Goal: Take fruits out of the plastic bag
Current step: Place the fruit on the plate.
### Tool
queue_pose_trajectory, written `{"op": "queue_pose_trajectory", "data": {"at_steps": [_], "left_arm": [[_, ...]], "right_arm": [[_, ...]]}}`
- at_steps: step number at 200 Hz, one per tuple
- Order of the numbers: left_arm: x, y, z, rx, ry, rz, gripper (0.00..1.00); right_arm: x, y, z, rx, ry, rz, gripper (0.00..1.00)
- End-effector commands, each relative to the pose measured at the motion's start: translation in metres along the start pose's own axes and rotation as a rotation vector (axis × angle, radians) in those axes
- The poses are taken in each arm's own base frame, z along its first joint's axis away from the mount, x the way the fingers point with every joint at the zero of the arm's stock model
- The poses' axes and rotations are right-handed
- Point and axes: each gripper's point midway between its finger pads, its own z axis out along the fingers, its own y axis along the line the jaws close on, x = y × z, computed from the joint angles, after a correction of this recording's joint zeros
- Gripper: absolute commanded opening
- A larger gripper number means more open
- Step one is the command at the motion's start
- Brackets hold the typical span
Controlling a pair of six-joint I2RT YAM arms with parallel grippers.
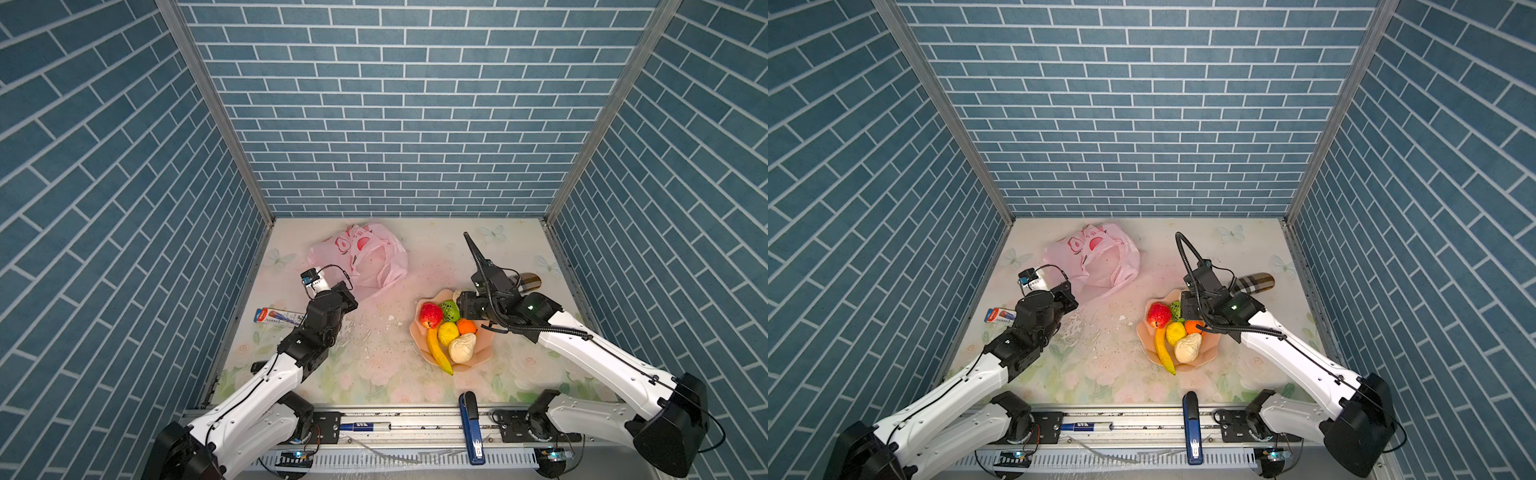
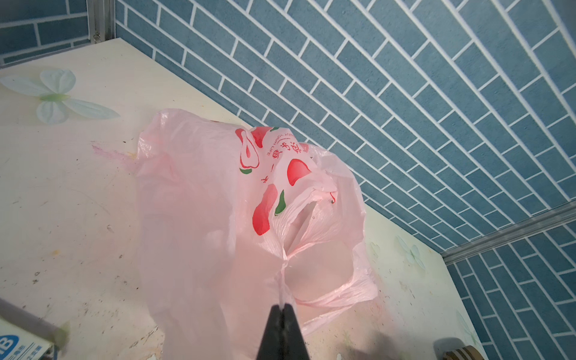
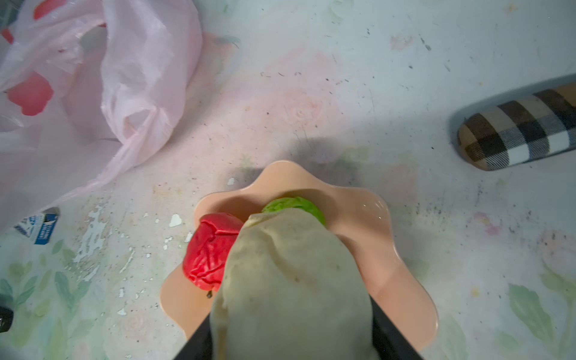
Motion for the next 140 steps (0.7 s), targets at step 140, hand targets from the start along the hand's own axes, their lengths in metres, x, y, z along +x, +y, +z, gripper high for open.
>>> {"op": "queue_pose_trajectory", "data": {"at_steps": [140], "left_arm": [[-0.004,-0.009,0.001,0.035,0.018,-0.004,0.0]], "right_arm": [[0.026,-0.042,0.038,0.117,0.059,0.113,0.37]]}}
